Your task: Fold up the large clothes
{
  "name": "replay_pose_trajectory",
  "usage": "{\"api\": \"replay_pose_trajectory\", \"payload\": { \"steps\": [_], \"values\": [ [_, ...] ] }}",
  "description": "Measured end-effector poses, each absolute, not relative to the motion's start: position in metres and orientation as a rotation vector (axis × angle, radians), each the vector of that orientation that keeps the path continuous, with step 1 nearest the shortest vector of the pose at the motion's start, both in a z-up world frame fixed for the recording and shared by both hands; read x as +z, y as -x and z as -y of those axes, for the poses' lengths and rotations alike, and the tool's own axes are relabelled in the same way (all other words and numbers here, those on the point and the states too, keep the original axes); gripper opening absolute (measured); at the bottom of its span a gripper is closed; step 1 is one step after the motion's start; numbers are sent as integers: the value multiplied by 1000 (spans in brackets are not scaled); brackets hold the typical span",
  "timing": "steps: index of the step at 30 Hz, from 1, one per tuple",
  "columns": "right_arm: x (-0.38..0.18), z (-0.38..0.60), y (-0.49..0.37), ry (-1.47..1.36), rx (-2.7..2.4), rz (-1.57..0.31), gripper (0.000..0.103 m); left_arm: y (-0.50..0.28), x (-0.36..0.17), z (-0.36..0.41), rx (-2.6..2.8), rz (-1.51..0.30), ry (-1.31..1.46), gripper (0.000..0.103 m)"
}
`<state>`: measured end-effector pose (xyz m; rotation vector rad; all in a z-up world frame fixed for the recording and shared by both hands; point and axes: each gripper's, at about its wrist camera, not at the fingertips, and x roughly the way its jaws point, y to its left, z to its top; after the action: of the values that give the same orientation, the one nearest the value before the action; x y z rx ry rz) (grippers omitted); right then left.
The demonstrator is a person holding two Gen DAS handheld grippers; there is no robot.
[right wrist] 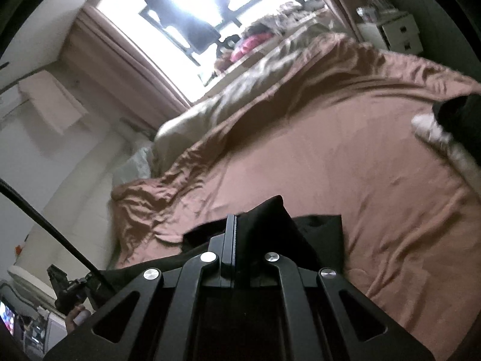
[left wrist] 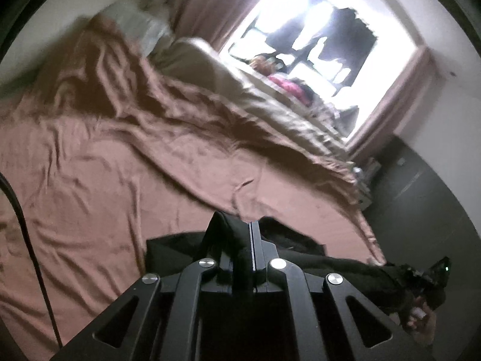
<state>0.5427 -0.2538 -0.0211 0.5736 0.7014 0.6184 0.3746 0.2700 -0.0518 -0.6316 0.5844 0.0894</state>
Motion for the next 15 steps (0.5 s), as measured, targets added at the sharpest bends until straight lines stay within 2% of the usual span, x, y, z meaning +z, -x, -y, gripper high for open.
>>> {"api": "replay_pose_trajectory", "payload": {
  "steps": [2,3,4,5,6,7,15],
  "values": [
    [-25,240,-550,-545,600,-729,2,-387,-71,-274,87,-638,676,12],
    [-28,230,-552,-520,596,-744,3,-392,-82,-274,81,-659,693,27],
    [-28,221,-557,-500,594,-754,15,-394,-87,-274,79,-667,701,52],
    [-27,215,-559,-483,593,-760,43,-396,-94,-274,85,-670,701,65],
    [-27,209,-561,-467,592,-768,69,-396,-97,-273,95,-669,694,84],
    [-27,206,-563,-457,592,-769,103,-396,-98,-273,108,-668,685,93],
    [1,198,-563,-346,555,-770,103,-386,-90,-279,167,-694,615,93]
  ]
}}
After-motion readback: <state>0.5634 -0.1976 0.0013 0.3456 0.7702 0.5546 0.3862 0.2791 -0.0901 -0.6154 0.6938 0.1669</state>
